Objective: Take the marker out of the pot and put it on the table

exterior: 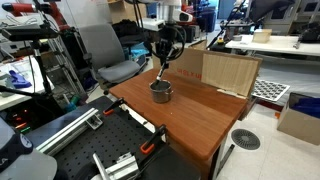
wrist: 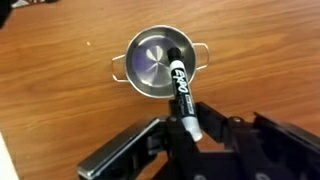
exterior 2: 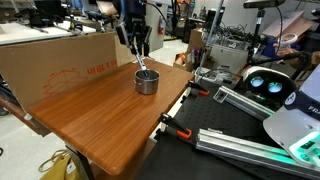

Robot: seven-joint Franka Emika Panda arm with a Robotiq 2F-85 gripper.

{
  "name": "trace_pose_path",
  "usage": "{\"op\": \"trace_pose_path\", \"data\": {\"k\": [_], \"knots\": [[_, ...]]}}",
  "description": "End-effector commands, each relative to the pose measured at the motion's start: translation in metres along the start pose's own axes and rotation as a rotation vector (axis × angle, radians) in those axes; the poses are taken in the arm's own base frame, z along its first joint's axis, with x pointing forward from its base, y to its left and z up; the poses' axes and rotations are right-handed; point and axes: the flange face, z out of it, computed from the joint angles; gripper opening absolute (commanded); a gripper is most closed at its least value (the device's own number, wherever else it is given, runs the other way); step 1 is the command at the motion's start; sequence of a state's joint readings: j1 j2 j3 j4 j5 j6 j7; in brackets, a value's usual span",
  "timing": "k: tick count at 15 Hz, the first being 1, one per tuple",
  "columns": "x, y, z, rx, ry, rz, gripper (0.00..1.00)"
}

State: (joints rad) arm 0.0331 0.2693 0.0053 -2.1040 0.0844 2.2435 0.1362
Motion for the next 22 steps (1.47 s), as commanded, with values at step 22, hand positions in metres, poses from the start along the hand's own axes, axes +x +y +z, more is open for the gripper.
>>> {"op": "trace_pose_path", "data": {"k": [22], "knots": [[0.039,0.195,-0.027,0.354,-0.293,0.218,0.06]]}}
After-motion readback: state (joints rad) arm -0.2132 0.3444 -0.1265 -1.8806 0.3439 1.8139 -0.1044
